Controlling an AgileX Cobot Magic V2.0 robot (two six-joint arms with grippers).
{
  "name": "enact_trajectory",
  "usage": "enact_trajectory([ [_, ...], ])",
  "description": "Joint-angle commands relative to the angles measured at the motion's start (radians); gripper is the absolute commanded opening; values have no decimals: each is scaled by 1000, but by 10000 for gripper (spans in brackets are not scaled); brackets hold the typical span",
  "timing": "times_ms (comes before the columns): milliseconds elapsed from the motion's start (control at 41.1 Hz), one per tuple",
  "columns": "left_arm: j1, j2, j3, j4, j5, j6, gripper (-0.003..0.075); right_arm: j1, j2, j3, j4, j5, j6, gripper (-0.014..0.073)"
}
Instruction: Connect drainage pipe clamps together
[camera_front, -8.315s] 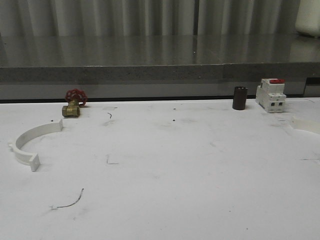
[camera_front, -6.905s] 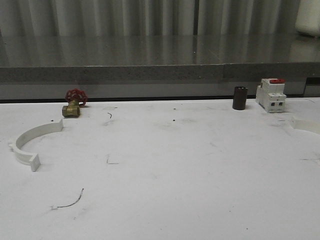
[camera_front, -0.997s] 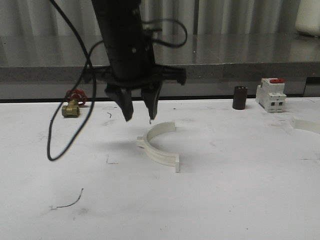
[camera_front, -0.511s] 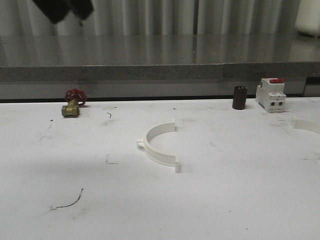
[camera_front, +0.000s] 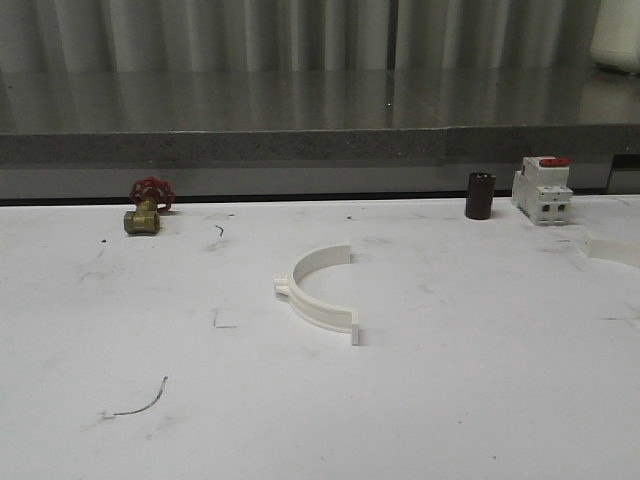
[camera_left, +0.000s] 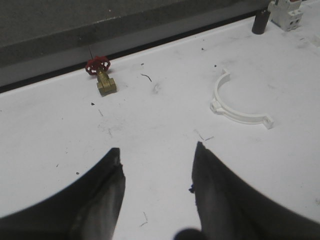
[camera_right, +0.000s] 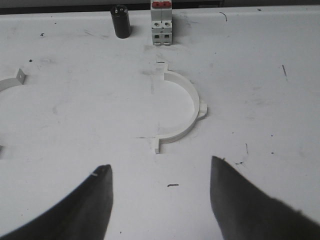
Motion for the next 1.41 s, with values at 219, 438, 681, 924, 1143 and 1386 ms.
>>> enact_trajectory([
  [219,-1,-128,-3,-34,-9,-13,314,-1,4,-33,-11,-60,-7,459],
  [438,-1,-128,-3,-34,-61,-13,314,-1,4,-33,-10,-62,-7,459],
  [681,-1,-128,-3,-34,-59,-13,314,-1,4,-33,-10,-63,-7,459],
  [924,-1,-128,-3,-34,-59,-13,314,-1,4,-33,-10,-52,-7,459],
  [1143,-1,-128,-3,-34,-59,-13,314,-1,11,-38,-10,11,-7,459],
  [1386,-1,-128,-3,-34,-59,-13,314,-8,238,-158,-19,15,-6,459],
])
